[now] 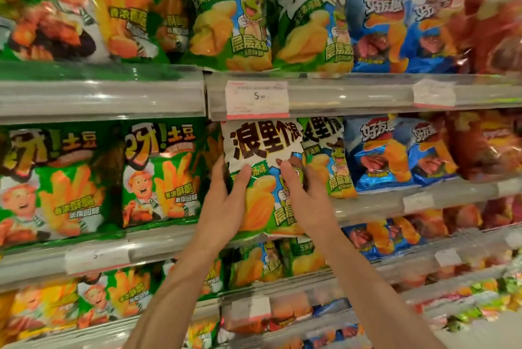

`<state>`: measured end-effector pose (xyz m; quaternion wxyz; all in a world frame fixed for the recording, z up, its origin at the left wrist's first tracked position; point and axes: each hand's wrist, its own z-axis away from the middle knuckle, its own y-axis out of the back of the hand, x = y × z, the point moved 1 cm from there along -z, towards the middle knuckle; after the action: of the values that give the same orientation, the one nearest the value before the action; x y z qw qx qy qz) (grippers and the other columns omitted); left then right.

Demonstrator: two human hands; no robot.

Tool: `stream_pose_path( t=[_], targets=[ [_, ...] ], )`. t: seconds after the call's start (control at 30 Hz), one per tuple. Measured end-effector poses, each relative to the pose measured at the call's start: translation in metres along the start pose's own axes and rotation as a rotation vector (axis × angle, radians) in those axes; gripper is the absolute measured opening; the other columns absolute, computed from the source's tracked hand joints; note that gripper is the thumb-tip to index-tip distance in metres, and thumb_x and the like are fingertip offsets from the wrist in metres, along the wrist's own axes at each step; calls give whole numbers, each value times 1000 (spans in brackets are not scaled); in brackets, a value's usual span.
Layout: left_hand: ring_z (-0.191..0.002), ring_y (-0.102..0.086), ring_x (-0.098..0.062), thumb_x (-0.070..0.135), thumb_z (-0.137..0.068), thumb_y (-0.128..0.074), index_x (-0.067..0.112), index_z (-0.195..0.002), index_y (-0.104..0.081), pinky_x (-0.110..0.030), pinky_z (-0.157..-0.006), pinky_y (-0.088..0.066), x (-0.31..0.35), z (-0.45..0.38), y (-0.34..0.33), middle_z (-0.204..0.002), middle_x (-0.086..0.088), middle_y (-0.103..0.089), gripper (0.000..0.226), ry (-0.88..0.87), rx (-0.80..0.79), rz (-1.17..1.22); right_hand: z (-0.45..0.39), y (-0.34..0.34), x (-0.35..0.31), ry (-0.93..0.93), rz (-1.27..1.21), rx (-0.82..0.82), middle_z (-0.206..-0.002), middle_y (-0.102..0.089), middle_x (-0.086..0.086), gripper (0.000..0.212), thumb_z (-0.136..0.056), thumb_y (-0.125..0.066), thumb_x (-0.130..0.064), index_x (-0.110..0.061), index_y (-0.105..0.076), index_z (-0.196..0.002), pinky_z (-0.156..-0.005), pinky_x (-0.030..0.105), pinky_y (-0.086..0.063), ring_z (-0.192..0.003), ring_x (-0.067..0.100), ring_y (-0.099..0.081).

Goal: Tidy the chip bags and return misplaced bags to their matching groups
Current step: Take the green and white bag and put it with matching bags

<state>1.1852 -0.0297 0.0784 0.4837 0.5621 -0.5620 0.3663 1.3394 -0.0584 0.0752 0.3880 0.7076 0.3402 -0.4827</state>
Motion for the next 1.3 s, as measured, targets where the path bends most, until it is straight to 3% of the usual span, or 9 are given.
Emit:
stream_pose_path(
  t=[0.13, 0.23, 0.37, 0.53, 0.6, 0.73, 0.9, 1.03, 1.3],
  targets=[
    [-121, -47, 0, 55, -101, -42, 40, -159, -16, -20, -97, -37, 6, -5, -19, -132, 24, -44, 65, 19, 105, -97, -27, 7, 8, 20, -27, -98, -104, -64, -12, 62, -90, -47, -74, -31, -55, -133, -92, 33, -47, -100, 10, -61],
    [-124, -53, -4, 62, -97, -48, 46, -159, -8, -25, -102, -43, 11, -4, -35, -136, 23, -48, 75, 16, 152, -166, -45, 16, 6, 37, -25, -148, -94, -60, -13, 52, -95, -44, -69, -31, -54, -129, -81, 29, -43, -83, 4, -57],
    [-117, -65, -16, 76, -86, -54, 51, -156, -9, -45, -103, -53, 6, -9, -45, -138, 11, -61, 87, 13, 224, -274, -62, 17, 3, 60, 60, -250, -110, -57, -10, 60, -98, -38, -68, -25, -49, -139, -93, 26, -35, -102, 10, -52],
    [-125, -59, -12, 65, -92, -58, 49, -158, -8, -39, -106, -49, 7, -19, -37, -149, 11, -54, 85, -34, 282, -355, -73, 26, -4, 159, 160, -329, -115, -65, -4, 52, -101, -36, -64, -27, -50, -134, -86, 29, -48, -100, 14, -64],
    [-128, -58, -17, 69, -91, -56, 52, -156, -4, -39, -106, -48, 7, -25, -32, -151, 8, -53, 85, -35, 295, -405, -78, 40, -3, 292, 214, -289, -130, -64, -1, 53, -102, -41, -60, -24, -50, -139, -90, 29, -48, -113, 17, -63],
    [-120, -61, -26, 74, -91, -49, 48, -158, -1, -51, -104, -50, 3, -36, -26, -137, 1, -62, 86, -26, 282, -515, -93, 74, 17, 589, 607, 74, -140, -54, 16, 58, -96, -56, -52, -10, -57, -136, -103, 45, -42, -128, 34, -50],
    [-103, -55, -18, 60, -98, -50, 37, -163, -3, -36, -91, -48, -2, -40, -28, -118, 8, -51, 83, -95, 289, -533, -96, 82, 44, 395, 544, 106, -155, -34, 22, 89, -90, -49, -70, -13, -29, -156, -103, 60, -46, -142, 40, -35],
    [-129, -55, -32, 76, -91, -47, 56, -156, 3, -56, -101, -51, -11, -45, -21, -155, -3, -43, 84, -118, 258, -563, -103, 84, 51, 310, 525, 61, -164, -14, 22, 92, -91, -58, -65, -18, -21, -161, -115, 60, -33, -152, 41, -16],
    [-133, -56, -35, 85, -88, -32, 50, -156, 6, -58, -112, -42, -35, -47, -35, -167, -9, -28, 86, -22, 142, -622, -108, 99, 63, 379, 527, 155, -158, -28, 20, 85, -93, -57, -61, -16, -27, -158, -107, 59, -46, -145, 43, -32]
  ],
)
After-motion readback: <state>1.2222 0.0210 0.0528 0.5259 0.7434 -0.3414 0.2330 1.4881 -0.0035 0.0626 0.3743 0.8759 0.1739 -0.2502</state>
